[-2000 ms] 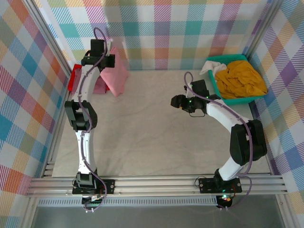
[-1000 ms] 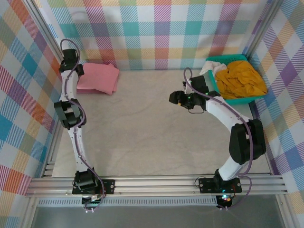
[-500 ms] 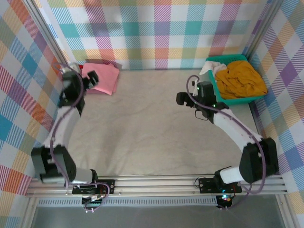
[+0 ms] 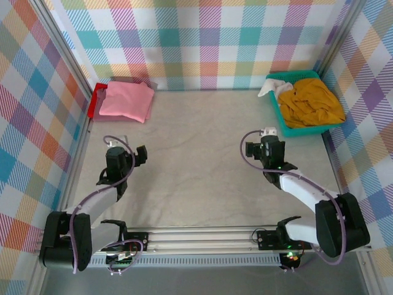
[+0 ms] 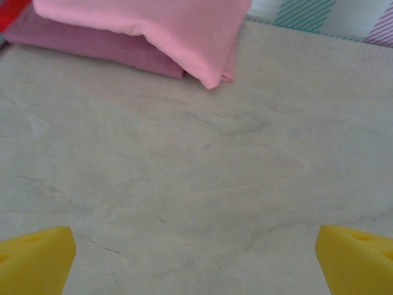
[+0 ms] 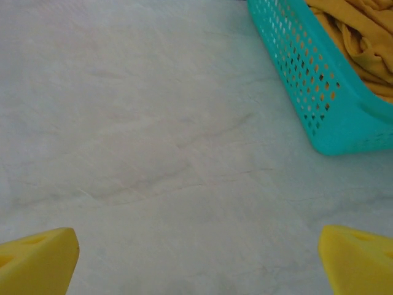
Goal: Fold and stack the t-shirts
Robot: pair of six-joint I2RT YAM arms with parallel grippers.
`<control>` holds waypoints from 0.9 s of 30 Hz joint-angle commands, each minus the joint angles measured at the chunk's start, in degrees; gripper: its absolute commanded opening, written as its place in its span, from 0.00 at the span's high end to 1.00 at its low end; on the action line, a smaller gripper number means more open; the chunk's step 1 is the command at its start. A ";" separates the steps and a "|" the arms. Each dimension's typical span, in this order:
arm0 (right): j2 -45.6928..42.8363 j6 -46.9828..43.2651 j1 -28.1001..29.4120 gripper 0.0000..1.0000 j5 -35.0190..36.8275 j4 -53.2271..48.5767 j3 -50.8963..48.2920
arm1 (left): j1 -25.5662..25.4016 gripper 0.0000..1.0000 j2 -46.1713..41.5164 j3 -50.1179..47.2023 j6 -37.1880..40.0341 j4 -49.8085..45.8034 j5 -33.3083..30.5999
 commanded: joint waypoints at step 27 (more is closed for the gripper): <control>15.52 -3.59 -16.09 0.00 -21.35 39.91 -10.28 | 1.61 0.00 24.70 3.99 5.28 21.57 5.68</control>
